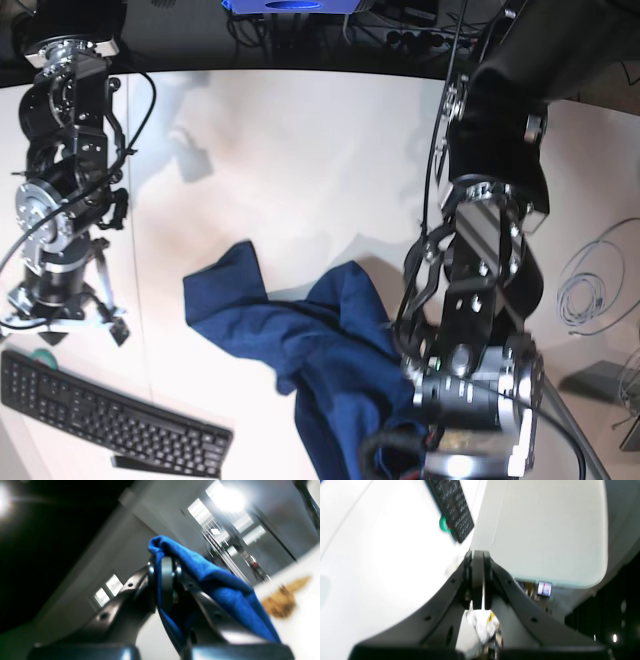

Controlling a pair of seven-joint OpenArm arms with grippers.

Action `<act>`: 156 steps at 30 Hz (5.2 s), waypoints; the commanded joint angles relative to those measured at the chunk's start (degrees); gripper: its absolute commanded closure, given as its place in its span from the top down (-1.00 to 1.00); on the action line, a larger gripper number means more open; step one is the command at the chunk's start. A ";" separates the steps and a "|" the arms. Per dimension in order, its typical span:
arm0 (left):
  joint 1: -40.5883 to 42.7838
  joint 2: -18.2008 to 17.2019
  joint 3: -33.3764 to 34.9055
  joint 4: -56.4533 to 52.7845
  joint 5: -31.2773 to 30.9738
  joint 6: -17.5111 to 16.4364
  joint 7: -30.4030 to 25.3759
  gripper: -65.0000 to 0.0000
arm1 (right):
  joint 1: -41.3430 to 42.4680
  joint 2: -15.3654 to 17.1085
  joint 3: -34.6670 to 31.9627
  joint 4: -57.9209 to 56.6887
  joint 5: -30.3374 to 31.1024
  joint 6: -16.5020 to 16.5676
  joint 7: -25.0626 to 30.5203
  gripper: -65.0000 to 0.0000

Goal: Layout the t-shirt on the table in an organized manner, then fold the t-shirt properly
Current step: 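Lift the t-shirt with both grippers and shake it out above the table, then lay the t-shirt down and release it with the left gripper, then grasp the shirt edge with the left gripper and drag it outward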

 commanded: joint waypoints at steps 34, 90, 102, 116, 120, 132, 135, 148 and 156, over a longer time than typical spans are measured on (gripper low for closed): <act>-4.13 7.38 23.78 -37.49 -19.43 4.93 2.25 1.00 | -4.44 -8.29 11.42 -10.54 18.70 -1.14 0.83 -1.00; 34.47 5.97 -7.25 -33.36 -20.57 -22.94 8.14 -1.00 | 14.11 4.20 42.98 -40.44 56.24 -3.96 -1.54 -1.00; 26.91 8.68 10.77 -54.19 -14.77 2.82 -6.55 -1.00 | 18.16 7.89 33.84 -34.98 56.15 -4.22 -3.04 -1.00; 13.81 8.68 32.84 -66.85 -37.36 11.08 -16.83 -1.00 | 22.99 8.94 33.48 -36.74 56.06 -4.04 -3.30 -1.00; 8.97 8.68 37.32 -72.65 -46.59 11.17 -23.69 -1.00 | 22.38 8.85 33.48 -36.39 56.06 -4.04 -3.30 -1.00; -0.34 8.68 46.11 -89.62 -60.48 11.17 -27.64 -1.00 | 19.21 7.98 33.48 -31.73 56.15 -3.96 -4.71 -1.00; 1.50 8.68 47.34 -91.20 -60.13 11.17 -25.01 -1.00 | 18.68 7.80 33.48 -28.92 56.15 -3.96 -5.85 -1.00; 22.69 -7.31 41.80 -69.66 -55.21 11.17 -23.60 -1.00 | 3.21 3.49 33.92 -18.46 56.24 -3.96 -8.67 -1.00; 37.11 -20.05 22.81 -44.34 -54.77 11.17 -22.28 -1.00 | -0.22 1.21 33.57 -15.47 56.15 -3.96 -8.58 -1.00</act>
